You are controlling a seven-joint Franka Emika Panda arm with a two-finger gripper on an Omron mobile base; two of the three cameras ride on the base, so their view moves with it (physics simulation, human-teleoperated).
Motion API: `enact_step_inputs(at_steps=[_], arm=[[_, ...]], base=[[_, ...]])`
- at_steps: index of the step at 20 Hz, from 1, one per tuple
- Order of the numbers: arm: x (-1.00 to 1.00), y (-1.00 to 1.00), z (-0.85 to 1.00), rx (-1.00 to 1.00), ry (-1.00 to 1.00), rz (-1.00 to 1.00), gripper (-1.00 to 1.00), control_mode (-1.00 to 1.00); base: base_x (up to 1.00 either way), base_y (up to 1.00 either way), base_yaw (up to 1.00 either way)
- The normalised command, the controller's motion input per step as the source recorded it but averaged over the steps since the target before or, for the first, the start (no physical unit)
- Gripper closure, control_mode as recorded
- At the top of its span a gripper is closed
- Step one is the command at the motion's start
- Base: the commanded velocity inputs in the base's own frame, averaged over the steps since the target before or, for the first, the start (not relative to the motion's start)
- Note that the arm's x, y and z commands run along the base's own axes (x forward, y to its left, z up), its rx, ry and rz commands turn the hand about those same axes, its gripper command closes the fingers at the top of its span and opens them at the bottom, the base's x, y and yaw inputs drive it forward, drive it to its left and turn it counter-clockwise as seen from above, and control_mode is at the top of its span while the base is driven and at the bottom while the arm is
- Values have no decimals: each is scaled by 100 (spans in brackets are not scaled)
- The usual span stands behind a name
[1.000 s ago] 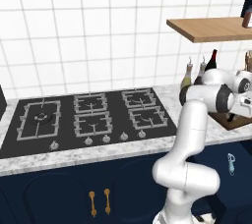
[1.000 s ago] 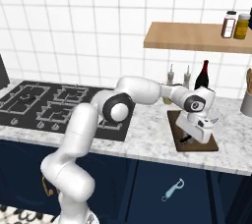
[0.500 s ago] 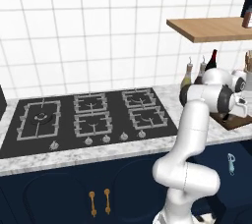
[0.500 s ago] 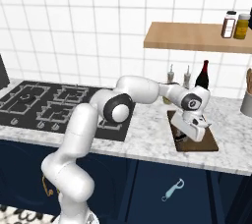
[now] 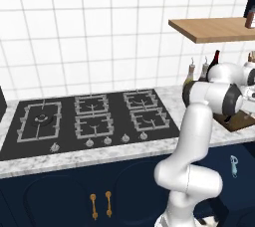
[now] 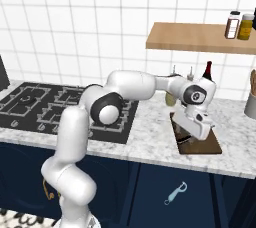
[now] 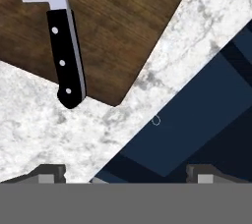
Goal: Place the appropriate cutting tool for cutting the garlic skin on the cutting board.
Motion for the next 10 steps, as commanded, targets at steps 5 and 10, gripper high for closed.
enact_step_inputs(at_steps=[5, 10], arm=[[-37, 18, -2, -1, -1, 2, -100, -100], [-45, 37, 0, -1, -7, 0, -100, -100]], base=[[0, 0, 0], [0, 0, 0]])
